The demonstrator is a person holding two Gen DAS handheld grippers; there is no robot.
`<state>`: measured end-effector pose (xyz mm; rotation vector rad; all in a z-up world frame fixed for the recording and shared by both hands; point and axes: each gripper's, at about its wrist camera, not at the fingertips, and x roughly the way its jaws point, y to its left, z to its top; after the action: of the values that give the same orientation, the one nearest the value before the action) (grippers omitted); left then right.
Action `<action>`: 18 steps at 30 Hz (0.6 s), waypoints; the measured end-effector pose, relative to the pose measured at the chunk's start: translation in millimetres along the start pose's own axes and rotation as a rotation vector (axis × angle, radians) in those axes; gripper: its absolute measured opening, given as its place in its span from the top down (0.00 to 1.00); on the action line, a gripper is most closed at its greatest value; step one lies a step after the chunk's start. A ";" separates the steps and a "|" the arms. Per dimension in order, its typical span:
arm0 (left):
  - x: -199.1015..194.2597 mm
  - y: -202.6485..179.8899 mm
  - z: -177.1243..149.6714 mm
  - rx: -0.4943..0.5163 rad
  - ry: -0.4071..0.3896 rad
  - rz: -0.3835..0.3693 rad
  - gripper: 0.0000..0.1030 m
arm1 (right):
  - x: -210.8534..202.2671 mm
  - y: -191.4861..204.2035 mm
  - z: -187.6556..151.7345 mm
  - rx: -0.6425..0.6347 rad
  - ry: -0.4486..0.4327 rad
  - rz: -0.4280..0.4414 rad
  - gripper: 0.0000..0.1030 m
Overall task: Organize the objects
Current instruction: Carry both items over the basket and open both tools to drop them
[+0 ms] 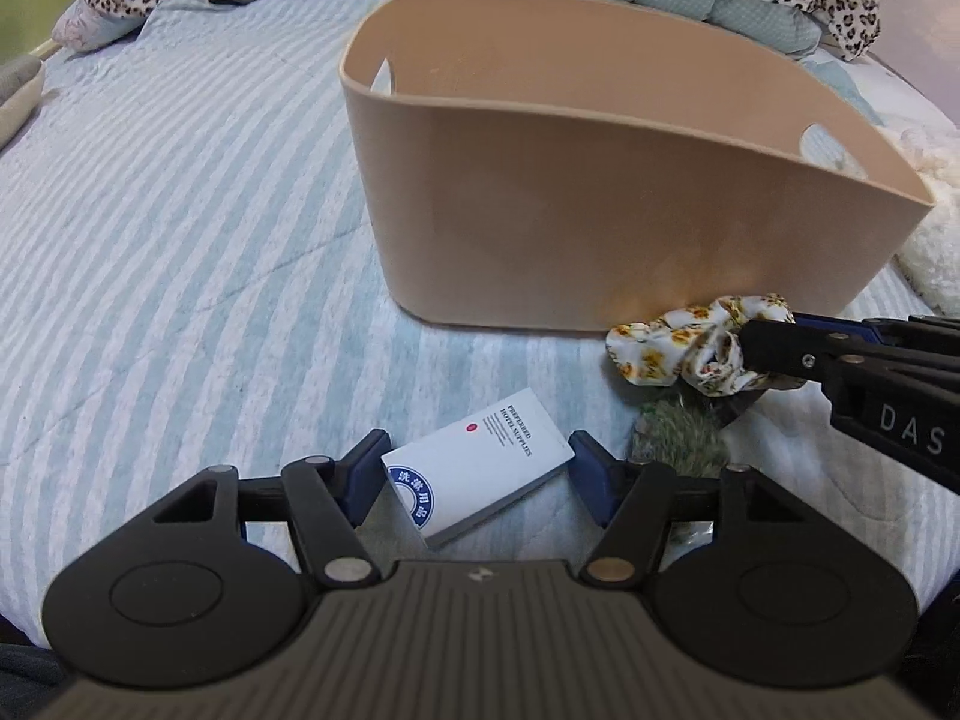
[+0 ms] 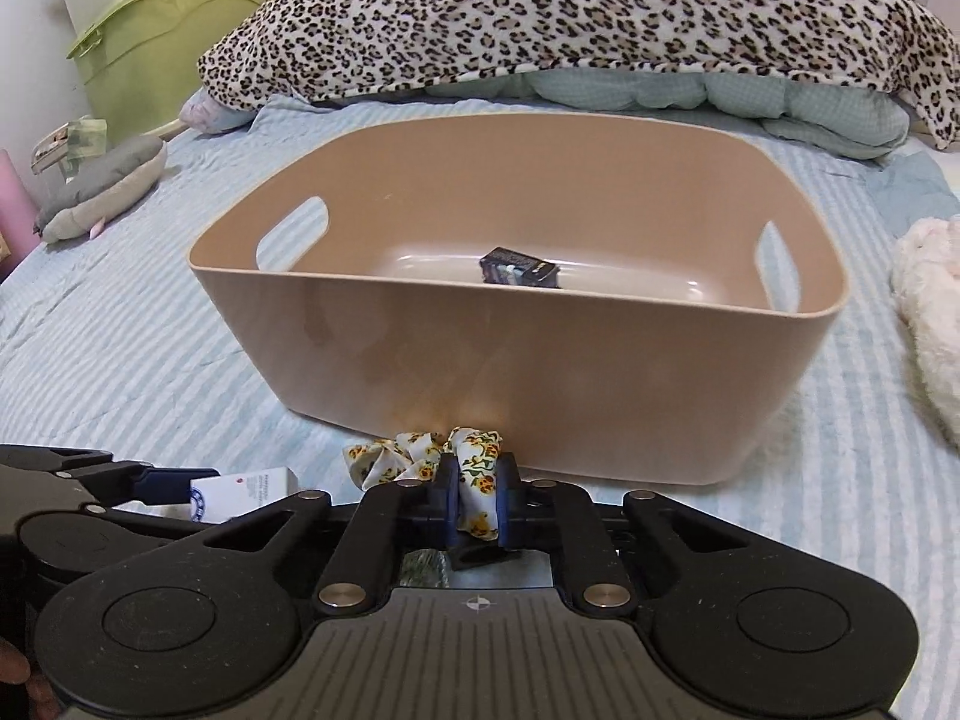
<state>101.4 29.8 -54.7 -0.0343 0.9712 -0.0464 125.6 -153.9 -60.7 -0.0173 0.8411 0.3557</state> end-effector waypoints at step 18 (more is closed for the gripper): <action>-65.2 -17.9 20.1 0.039 -0.168 -0.022 0.36 | -72.7 -23.8 11.1 0.052 -0.153 -0.037 0.90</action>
<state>80.9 15.7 11.3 -0.0122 0.8021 -0.0811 96.7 -196.5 -3.1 0.0425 0.6973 0.2965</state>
